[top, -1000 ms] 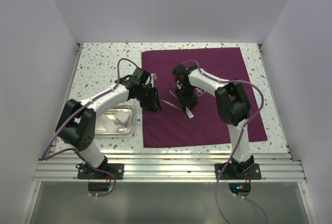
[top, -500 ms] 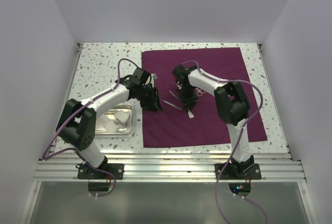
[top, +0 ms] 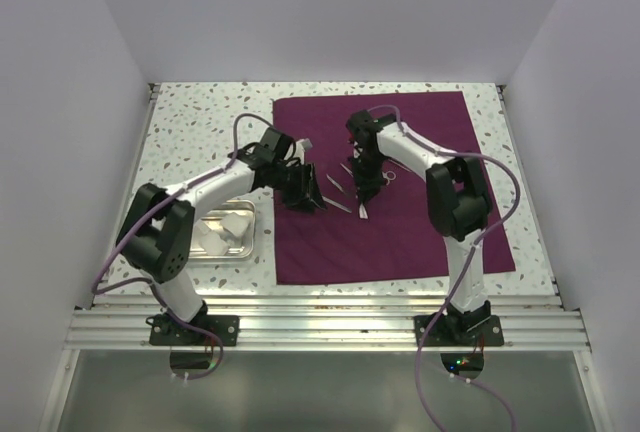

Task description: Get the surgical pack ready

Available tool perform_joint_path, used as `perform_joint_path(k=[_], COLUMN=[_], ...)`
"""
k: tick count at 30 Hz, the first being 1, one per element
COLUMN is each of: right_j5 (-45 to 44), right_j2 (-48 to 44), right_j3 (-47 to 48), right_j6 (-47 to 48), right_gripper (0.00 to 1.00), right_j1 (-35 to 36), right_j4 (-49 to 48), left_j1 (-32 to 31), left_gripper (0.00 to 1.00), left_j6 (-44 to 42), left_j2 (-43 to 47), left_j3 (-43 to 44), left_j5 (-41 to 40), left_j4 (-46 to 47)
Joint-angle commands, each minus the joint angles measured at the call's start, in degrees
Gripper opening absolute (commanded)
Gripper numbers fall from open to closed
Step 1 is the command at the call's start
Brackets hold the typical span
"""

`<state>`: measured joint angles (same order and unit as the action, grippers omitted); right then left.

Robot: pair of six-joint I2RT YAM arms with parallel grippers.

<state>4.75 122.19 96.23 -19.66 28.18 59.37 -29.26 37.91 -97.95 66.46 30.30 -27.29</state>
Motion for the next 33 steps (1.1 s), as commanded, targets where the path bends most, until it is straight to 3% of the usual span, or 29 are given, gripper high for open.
perform_joint_path(k=[1, 12, 22, 25, 30, 33], right_j5=[5.7, 15.9, 18.8, 19.15, 19.42, 18.45], right_j2=[-5.29, -7.41, -9.43, -9.87, -9.69, -9.34], right_j3=[4.75, 7.49, 4.41, 3.8, 3.62, 4.14], right_j6=[-5.21, -14.09, -16.02, -16.55, -16.11, -15.24], right_gripper=[0.17, 0.17, 0.17, 0.17, 0.17, 0.27], right_j1=[-1.38, -1.55, -1.64, -1.55, -1.55, -1.73], right_j4=[1.09, -1.54, -3.3, -3.91, -3.65, -2.87], left_j1=[-0.71, -3.53, -3.53, -3.35, -2.91, -2.56], left_gripper=[0.47, 0.42, 0.36, 0.3, 0.09, 0.0], left_j6=[2.52, 7.79, 8.85, 8.93, 8.94, 8.06], left_j2=[-1.71, -6.19, -9.71, -10.42, -10.33, -9.98], left_j3=[2.97, 5.26, 8.16, 8.87, 9.04, 8.78], left_j5=[5.11, 8.01, 6.44, 5.47, 4.59, 4.24], left_j4=[7.15, 16.03, 15.34, 14.19, 14.02, 11.83])
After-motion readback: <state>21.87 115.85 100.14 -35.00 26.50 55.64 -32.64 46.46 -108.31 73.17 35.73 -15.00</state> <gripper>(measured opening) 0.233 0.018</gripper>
